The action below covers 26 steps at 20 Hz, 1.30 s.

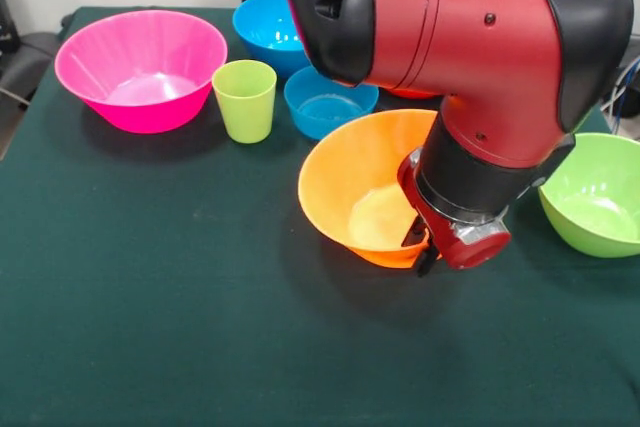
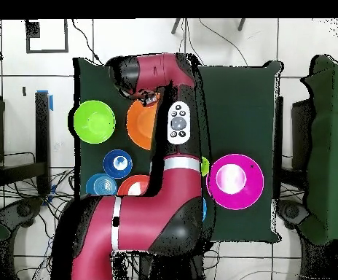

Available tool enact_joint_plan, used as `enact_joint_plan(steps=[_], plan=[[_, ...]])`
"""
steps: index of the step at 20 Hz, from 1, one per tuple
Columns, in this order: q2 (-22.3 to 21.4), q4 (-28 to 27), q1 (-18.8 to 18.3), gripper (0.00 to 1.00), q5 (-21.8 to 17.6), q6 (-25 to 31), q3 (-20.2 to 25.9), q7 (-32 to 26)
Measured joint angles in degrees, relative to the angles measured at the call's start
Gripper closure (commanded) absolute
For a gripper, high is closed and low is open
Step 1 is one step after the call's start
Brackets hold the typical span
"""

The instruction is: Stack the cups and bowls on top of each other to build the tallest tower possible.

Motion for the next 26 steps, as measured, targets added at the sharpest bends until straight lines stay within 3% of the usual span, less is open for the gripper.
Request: enact_joint_plan(steps=[4,11,19,23,24,26], plan=[[-1.4,1.9,-1.1,1.0,1.0,-1.3,0.7,-0.6],[-9.3,15.3,-8.1,1.0,4.6,-13.6,7.6,-9.2],[-15.6,30.9,-21.9,1.0,6.2,-31.2,23.3,-24.8],[-15.2,35.7,-27.4,1.0,5.9,-38.0,31.0,-29.7],[-14.0,38.3,-30.5,1.0,5.1,-42.0,36.0,-32.2],[-13.1,39.6,-32.1,1.0,4.5,-44.0,38.7,-33.3]])
